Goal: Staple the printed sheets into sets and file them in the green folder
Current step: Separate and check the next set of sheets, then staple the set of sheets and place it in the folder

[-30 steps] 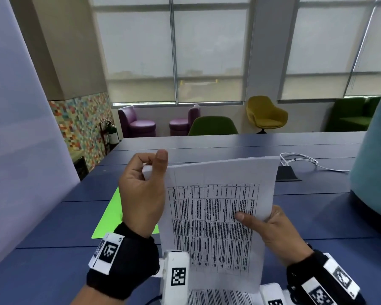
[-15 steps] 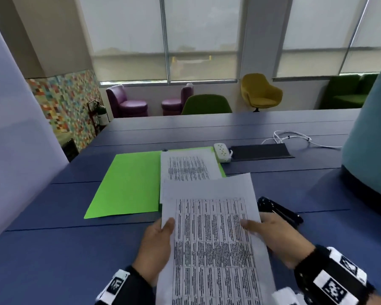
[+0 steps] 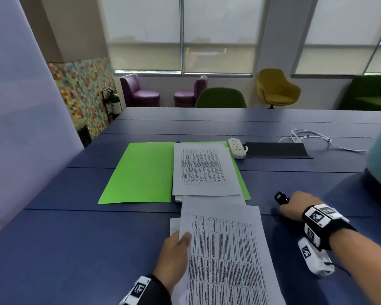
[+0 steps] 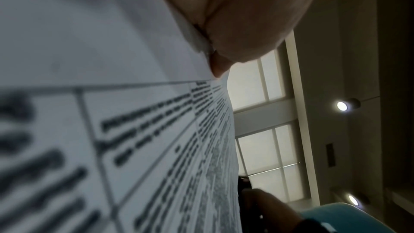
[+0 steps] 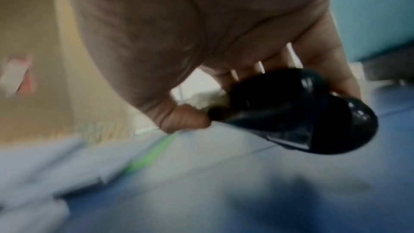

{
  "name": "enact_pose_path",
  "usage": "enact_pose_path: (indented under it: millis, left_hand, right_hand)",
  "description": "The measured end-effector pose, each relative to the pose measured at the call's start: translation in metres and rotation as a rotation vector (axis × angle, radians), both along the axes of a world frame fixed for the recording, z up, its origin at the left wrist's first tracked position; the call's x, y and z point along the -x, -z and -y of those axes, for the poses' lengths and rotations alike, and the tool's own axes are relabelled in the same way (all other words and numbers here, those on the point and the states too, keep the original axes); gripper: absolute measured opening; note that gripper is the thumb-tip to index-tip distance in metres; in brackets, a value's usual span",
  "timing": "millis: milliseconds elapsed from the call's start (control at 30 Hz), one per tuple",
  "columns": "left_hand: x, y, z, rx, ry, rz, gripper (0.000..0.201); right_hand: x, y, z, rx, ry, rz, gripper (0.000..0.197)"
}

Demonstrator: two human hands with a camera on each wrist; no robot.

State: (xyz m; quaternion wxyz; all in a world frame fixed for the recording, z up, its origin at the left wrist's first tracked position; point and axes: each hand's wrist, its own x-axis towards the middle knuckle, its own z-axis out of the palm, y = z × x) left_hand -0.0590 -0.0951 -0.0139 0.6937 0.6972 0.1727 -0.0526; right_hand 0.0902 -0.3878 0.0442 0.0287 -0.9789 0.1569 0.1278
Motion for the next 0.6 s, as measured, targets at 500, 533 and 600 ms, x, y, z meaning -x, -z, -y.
enact_pose_path:
  millis: [500,533,600]
  left_hand:
    - [-0.002,0.012,0.004,-0.084,0.081,0.141,0.027]
    - [-0.001,0.013,0.003,-0.088,0.094,0.150,0.026]
    - [-0.001,0.014,0.003,-0.083,0.129,0.170,0.028]
  right_hand:
    - [-0.027,-0.033,-0.176,-1.334,0.036,0.022,0.040]
    - [-0.028,-0.034,-0.181,-1.321,0.026,-0.041,0.040]
    - [-0.029,-0.036,-0.188,-1.223,-0.032,-0.146,0.039]
